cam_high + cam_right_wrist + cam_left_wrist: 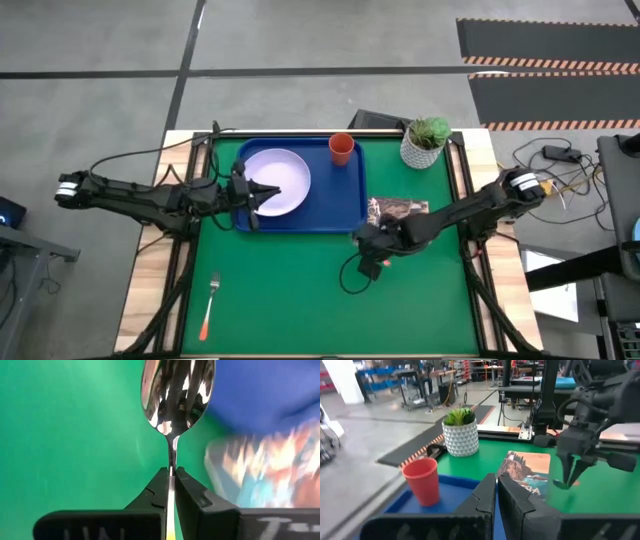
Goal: Pick and place plate/cup/fork/spoon on tray
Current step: Put the orange spoon on the blue serving tray to the right of the white plate
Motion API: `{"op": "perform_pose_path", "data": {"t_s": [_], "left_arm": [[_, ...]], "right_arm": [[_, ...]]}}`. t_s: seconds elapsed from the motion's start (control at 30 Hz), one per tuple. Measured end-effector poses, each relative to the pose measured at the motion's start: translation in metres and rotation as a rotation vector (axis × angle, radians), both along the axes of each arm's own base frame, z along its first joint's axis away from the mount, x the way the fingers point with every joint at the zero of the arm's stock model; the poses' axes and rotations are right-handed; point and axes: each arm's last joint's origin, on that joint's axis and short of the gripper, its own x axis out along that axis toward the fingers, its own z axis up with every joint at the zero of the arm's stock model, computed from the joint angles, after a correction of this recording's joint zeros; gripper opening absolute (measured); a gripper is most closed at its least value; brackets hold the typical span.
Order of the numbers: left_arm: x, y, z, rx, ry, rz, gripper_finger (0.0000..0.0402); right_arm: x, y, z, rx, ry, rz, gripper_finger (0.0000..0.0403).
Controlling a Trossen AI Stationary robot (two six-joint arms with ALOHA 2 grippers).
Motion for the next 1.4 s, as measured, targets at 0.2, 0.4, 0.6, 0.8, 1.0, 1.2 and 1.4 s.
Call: {"op": "perform_pose_path", "data": {"t_s": [0.2,0.4,0.6,0.8,1.0,1.2,1.4], "left_arm": [[0.007,-0.001,-0.018,-0.094,-0.022,0.012,0.0001],[0.017,-0.002,-0.028,-0.139,-0.042,0.012,0.0001],[0.027,-0.003,-0.032,-0.143,-0.059,0.011,0.0001],[0.033,-0.003,-0.036,-0.143,-0.064,0.009,0.0001],[0.034,-0.003,-0.033,-0.098,-0.06,0.011,0.0001],[0.027,-0.001,-0.016,0.149,-0.052,0.036,0.0001],[0.018,0.001,-0.002,0.402,-0.016,0.066,0.0001]], "right_arm": [[0.016,-0.002,0.003,-0.233,-0.31,0.06,0.0009],[0.03,-0.012,0.007,-0.365,-0.547,0.07,0.0009],[0.039,-0.021,0.021,-0.442,-0.728,0.086,0.0009],[0.038,-0.031,0.022,-0.525,-0.774,-0.013,0.0009],[0.038,-0.057,0.019,-0.351,-0.663,-0.175,0.0009],[0.046,-0.079,0.034,-0.252,-0.508,-0.298,0.001],[0.053,-0.092,0.061,-0.071,-0.439,-0.367,0.0011]]}}
